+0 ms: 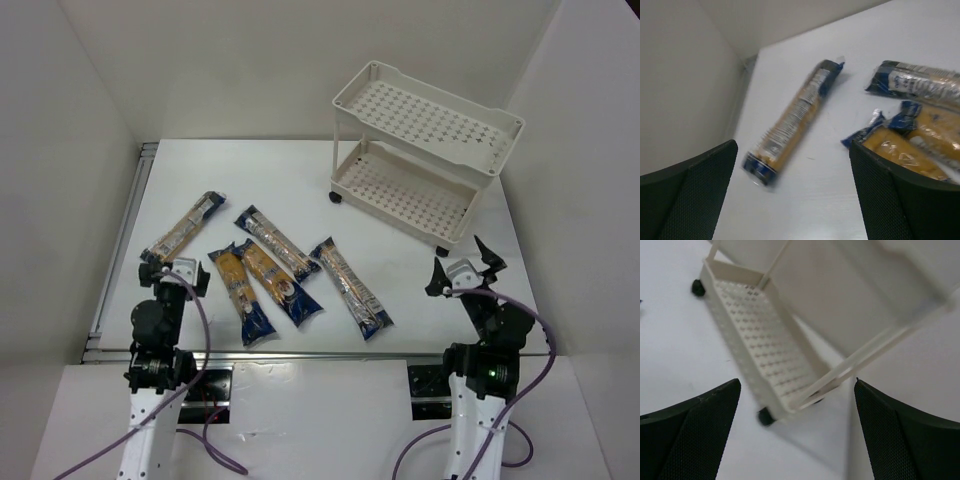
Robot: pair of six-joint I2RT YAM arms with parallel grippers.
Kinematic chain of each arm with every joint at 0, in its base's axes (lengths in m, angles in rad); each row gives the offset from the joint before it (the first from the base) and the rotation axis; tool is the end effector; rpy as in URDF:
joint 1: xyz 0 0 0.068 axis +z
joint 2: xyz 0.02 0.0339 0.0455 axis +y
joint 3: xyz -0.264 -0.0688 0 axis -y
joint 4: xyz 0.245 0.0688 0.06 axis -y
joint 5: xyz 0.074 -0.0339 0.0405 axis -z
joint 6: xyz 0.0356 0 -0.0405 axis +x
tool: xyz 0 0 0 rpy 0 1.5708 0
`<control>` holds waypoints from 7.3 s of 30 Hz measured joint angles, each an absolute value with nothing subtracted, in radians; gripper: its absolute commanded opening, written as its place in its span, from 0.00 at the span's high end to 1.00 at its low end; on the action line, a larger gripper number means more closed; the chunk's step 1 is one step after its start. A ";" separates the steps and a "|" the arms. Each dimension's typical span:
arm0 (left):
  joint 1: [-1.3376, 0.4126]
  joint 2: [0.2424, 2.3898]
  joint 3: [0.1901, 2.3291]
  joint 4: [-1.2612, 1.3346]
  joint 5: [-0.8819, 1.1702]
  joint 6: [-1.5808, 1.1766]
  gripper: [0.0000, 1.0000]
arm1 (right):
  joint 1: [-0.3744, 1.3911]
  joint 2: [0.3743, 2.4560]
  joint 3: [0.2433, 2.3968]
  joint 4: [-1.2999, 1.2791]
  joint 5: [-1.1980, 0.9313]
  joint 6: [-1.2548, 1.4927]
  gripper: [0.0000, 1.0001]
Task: Place and organize the pasta boxes and bags onto the shelf
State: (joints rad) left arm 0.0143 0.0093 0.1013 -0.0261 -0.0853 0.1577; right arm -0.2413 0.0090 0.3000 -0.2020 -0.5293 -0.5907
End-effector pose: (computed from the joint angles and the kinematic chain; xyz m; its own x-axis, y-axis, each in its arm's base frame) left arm 0.1036 0.0045 0.2054 0.0494 0.1572 -0.9863 -0.1084 0.9826 0.1512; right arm 0.0799 -0.0011 0.2530 0.2288 -0.5514 -0.8023 -0.1862 0.7841 -0.5920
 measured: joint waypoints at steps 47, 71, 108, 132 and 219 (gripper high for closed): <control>0.178 1.163 1.075 -0.562 -0.101 0.223 0.01 | 0.733 1.833 2.011 -0.730 0.043 -0.333 0.01; 0.249 1.133 0.987 -0.621 -0.001 0.146 0.01 | 0.733 1.850 1.170 -0.549 0.042 -0.004 0.34; 0.249 1.107 0.982 -0.612 -0.002 0.128 0.01 | 0.651 1.777 1.335 -0.063 0.802 -0.955 1.00; 0.249 1.109 0.984 -0.605 -0.002 0.132 0.01 | 0.518 1.882 1.499 -0.184 0.786 -0.816 0.04; 0.213 2.067 1.532 -0.618 0.101 0.500 1.00 | 0.751 1.562 1.487 -0.719 0.182 -0.574 0.06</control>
